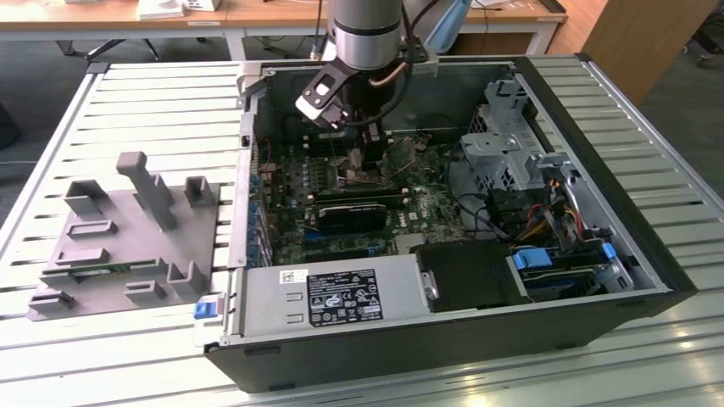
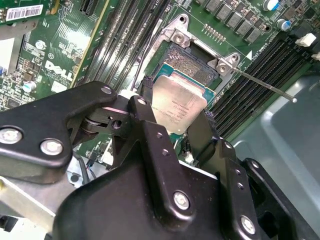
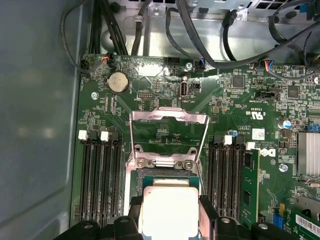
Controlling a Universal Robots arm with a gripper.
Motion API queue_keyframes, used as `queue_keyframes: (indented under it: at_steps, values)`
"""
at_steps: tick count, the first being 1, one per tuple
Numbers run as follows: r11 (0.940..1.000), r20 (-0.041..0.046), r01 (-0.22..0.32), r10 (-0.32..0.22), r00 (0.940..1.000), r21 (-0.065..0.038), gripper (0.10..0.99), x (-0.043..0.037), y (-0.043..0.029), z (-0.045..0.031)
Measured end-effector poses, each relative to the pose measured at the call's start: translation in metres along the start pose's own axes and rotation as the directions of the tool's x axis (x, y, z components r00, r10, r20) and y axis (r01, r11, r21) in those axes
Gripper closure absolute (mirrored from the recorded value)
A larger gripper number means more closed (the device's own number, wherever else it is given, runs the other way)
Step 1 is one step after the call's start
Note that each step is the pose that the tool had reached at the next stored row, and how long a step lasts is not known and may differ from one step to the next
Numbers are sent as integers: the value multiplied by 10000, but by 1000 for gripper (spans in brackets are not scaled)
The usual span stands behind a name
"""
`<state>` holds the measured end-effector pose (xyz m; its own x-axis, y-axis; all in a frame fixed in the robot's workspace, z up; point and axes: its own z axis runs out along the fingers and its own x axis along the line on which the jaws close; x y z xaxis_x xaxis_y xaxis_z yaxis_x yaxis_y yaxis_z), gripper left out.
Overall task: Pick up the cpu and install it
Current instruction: 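Place the cpu into insertion slot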
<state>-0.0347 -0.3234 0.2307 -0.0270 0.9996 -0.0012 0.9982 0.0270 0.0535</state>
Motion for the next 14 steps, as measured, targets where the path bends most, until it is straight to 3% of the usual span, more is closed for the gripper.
queue_keyframes:
  at_steps: [14]
  values:
    - [10000,0,-8,8,10000,-1,557,1,-12,91]
